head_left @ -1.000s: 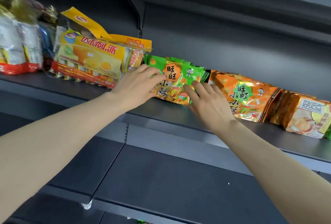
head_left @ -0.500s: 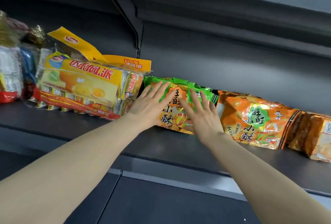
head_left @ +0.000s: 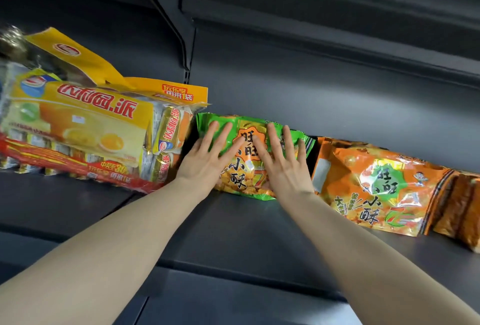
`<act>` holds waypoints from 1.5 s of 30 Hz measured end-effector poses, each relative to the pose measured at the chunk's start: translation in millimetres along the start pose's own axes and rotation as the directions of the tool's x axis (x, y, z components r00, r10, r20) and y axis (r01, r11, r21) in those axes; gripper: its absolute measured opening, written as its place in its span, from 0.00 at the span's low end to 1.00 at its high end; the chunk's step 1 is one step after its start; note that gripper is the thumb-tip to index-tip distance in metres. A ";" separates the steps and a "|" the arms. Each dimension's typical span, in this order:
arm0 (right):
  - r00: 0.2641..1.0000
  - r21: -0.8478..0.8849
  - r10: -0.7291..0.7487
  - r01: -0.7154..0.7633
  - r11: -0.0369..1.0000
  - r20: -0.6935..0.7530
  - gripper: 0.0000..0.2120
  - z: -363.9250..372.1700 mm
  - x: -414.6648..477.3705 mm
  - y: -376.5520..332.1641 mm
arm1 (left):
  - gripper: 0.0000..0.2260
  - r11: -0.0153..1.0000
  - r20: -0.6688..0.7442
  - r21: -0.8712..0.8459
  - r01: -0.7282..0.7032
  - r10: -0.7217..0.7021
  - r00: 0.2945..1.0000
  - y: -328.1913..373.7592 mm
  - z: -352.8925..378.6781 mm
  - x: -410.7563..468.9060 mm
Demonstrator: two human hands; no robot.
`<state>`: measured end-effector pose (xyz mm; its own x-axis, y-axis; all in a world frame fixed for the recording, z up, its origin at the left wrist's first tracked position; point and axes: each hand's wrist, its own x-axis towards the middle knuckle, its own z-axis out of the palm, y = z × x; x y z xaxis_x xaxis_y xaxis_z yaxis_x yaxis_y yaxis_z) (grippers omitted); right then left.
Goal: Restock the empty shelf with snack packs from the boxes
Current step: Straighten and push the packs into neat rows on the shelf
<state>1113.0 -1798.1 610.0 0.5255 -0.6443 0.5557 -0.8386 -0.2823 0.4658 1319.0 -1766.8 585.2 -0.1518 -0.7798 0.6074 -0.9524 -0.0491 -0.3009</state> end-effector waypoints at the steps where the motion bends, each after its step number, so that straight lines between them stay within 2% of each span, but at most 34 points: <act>1: 1.000 0.000 -0.006 0.006 1.000 0.006 0.61 -0.1 -0.7 0.4 | 0.54 1.000 0.005 0.009 0.007 -0.008 1.000 2.3 1.3 -0.3; 6: 0.998 0.092 -0.054 0.055 0.994 -0.015 0.59 -12.4 -6.4 9.1 | 0.55 0.997 0.056 0.069 -0.021 0.017 0.998 4.5 -25.8 -4.3; 9: 0.990 0.226 0.072 -0.043 0.973 -0.122 0.58 -26.4 -8.3 20.5 | 0.56 0.997 -0.042 0.052 -0.064 0.066 0.997 -0.8 -54.8 -1.5; 11: 0.991 0.263 0.128 -0.112 0.958 -0.044 0.59 -35.1 -6.0 27.0 | 0.60 0.998 0.009 0.052 -0.028 0.027 1.000 -5.0 -69.4 5.6; 13: 0.995 0.250 0.084 -0.095 0.964 0.051 0.58 -37.3 -3.5 31.1 | 0.62 0.997 0.133 0.076 0.024 -0.034 0.991 -6.9 -77.9 16.2; 15: 0.997 0.257 0.035 -0.050 0.965 0.063 0.57 -35.9 -4.6 32.3 | 0.63 0.996 0.191 0.085 0.040 -0.056 0.980 -7.3 -80.5 22.3; 22: 0.985 0.127 0.052 -0.031 0.991 -0.163 0.56 -13.8 -14.5 27.2 | 0.62 0.996 -0.073 0.089 0.025 -0.018 0.997 -10.1 -57.8 6.5; 24: 0.970 0.101 0.060 -0.037 0.994 -0.236 0.55 -11.2 -18.5 24.0 | 0.59 0.998 -0.156 0.067 -0.020 0.031 0.987 -8.8 -53.4 2.5; 27: 0.951 0.045 -0.099 0.117 0.992 -0.293 0.53 -6.4 -27.1 18.9 | 0.48 0.982 -0.205 0.053 -0.181 0.188 0.961 -2.9 -44.3 -9.2; 29: 0.955 0.014 -0.177 0.186 0.982 -0.238 0.54 2.9 -31.6 15.8 | 0.45 0.966 -0.161 0.049 -0.253 0.257 0.953 2.2 -31.7 -18.6; 31: 0.975 0.029 -0.177 0.183 0.983 -0.135 0.53 16.8 -32.2 16.6 | 0.44 0.959 -0.108 0.059 -0.277 0.282 0.953 1.8 -15.4 -20.0; 35: 0.982 0.063 -0.188 0.187 0.980 0.011 0.46 28.8 -22.7 24.9 | 0.40 0.955 -0.047 0.077 -0.286 0.290 0.956 -3.2 -0.2 -13.1; 41: 0.984 0.052 -0.153 0.149 0.988 0.088 0.44 13.1 -27.0 16.9 | 0.38 0.961 0.116 0.115 -0.252 0.238 0.964 1.8 -20.2 -16.9; 45: 0.979 0.097 -0.199 0.195 0.976 0.035 0.40 -9.4 -42.2 16.9 | 0.36 0.977 0.191 0.040 -0.209 0.198 0.961 1.6 -53.7 -38.3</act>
<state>1078.0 -1769.0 600.9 0.6767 -0.5997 0.4272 -0.7299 -0.4699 0.4965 1309.1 -1703.5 601.0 -0.2838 -0.8787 0.3838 -0.8883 0.0902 -0.4502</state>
